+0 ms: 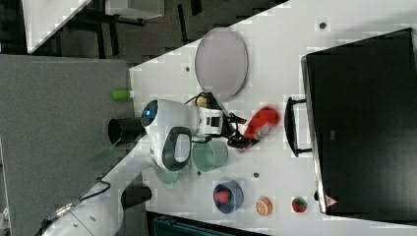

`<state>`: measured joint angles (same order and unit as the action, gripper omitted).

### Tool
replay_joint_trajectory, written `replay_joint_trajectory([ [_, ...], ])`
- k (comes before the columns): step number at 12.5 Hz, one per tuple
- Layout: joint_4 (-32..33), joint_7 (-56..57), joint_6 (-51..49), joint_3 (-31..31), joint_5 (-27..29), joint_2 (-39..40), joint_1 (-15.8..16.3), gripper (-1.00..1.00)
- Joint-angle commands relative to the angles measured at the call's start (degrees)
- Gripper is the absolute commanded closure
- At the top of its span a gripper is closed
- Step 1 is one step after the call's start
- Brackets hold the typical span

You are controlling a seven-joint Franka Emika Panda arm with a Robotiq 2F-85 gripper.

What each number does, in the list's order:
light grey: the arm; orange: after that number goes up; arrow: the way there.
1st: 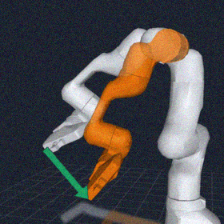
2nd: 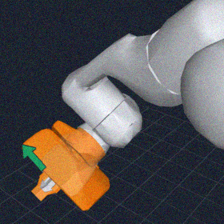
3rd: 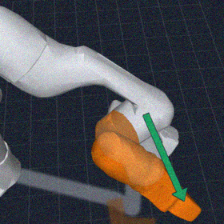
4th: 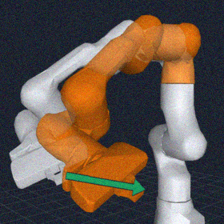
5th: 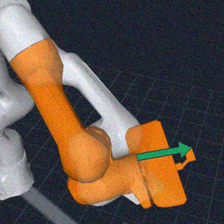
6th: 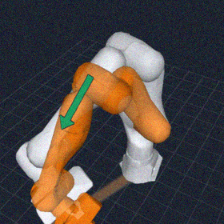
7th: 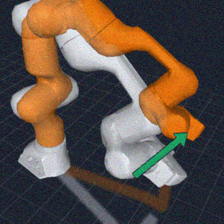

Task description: Pick Ketchup from oven and place it on table.

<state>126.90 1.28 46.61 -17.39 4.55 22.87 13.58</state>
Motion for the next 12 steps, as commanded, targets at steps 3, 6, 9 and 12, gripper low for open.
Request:
replay_joint_trajectory([
  [3,-4.40,-2.08,-5.16,0.35,-0.50,-9.89,0.82,-1.00],
  [6,-13.09,-2.08,-16.72,-0.05,-0.73,-18.80,0.78,-1.00],
  [9,-24.97,-2.08,-25.13,-0.06,-3.22,-23.29,0.80,-1.00],
  [12,-34.57,-2.09,-38.13,-0.36,-6.88,-23.79,0.77,-1.00],
])
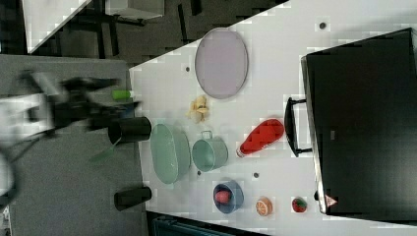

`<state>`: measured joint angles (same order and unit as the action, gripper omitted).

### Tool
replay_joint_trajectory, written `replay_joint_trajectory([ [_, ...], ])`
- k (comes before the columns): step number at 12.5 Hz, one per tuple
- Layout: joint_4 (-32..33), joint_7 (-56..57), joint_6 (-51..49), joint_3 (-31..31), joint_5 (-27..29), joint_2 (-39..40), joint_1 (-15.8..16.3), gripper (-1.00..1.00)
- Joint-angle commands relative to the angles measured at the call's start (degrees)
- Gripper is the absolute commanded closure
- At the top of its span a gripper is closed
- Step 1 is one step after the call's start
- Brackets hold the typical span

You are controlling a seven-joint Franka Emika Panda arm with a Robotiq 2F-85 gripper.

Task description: Pick Ketchup from oven and place it on table.

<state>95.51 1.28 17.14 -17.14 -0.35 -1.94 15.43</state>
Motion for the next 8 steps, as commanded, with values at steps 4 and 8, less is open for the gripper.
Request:
replay_joint_trajectory([
  [4,-7.97,-2.08,-19.08,-0.63,-1.97,0.86,-1.09,-1.00],
  [8,-8.61,-2.08,-18.87,-0.47,-1.98,0.90,-1.06,-1.00],
])
